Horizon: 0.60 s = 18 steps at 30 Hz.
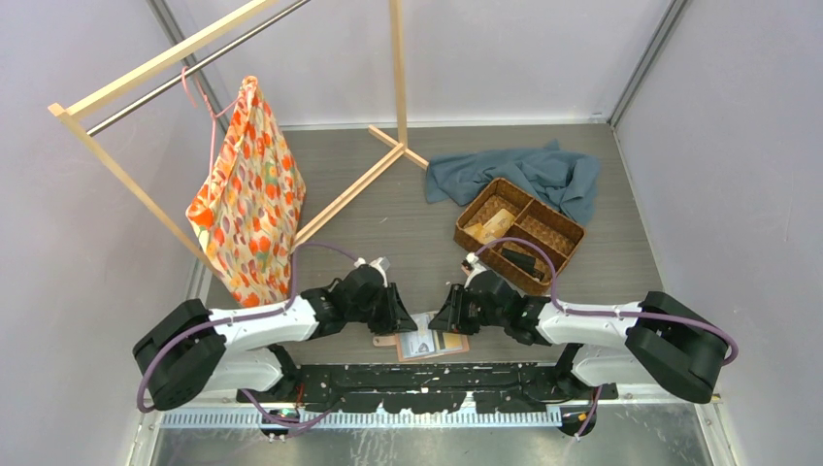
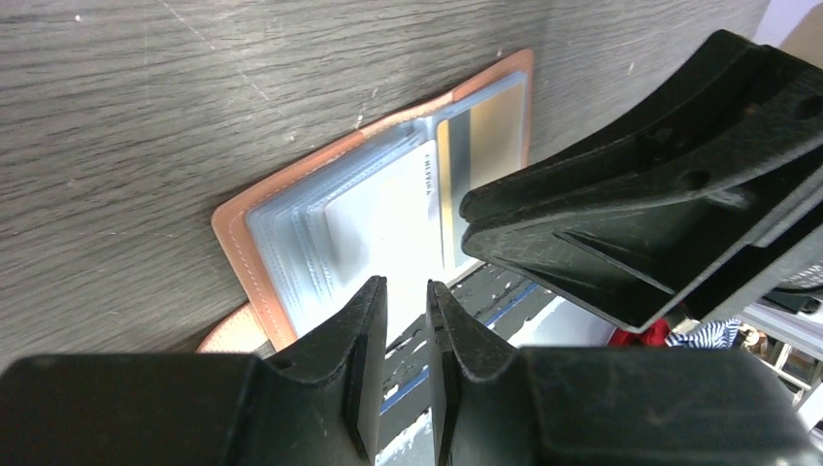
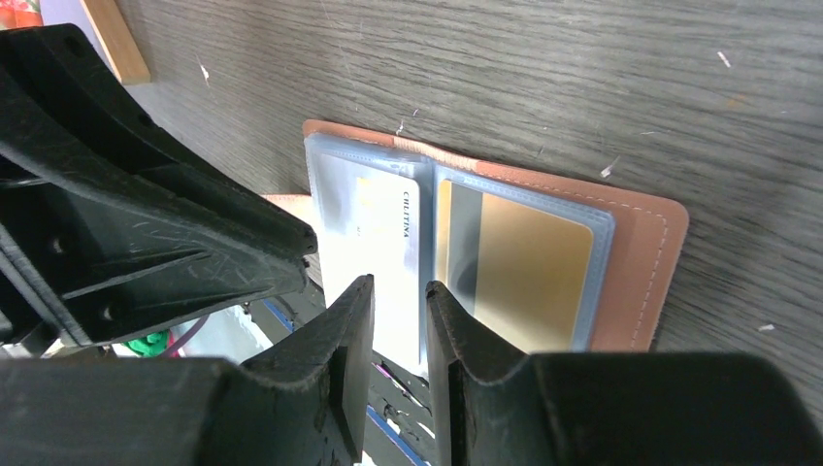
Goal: Take the credit cards out of the card holder
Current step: Remove the credit card from the card holder.
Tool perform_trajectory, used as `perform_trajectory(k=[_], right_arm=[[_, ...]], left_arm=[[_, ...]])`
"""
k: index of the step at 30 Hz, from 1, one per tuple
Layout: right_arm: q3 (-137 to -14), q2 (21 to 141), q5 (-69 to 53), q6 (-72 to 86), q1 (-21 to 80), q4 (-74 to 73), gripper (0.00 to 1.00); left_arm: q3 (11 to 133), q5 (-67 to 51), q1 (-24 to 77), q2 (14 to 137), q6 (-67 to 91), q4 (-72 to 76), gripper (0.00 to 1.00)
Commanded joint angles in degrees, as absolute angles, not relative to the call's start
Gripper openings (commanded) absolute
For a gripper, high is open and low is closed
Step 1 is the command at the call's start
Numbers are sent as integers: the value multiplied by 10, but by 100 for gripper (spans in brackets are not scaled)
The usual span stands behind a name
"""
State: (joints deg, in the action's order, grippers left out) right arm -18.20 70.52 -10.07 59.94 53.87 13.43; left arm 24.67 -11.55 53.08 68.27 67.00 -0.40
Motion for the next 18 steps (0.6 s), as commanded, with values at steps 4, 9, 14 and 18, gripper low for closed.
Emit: perform_trajectory(k=[4, 9, 14, 18], right_arm=[[-184, 704, -93, 595, 534, 150, 31], [-184, 710, -94, 595, 533, 149, 31], [-185, 716, -96, 596, 531, 153, 31], [-183, 714, -94, 596, 531, 153, 31]], left_arm=[[237, -101, 530, 705, 665, 20, 22], [235, -103, 530, 713, 665, 23, 22], [233, -114, 530, 737, 670, 50, 22], [233, -121, 530, 755, 673, 68, 21]])
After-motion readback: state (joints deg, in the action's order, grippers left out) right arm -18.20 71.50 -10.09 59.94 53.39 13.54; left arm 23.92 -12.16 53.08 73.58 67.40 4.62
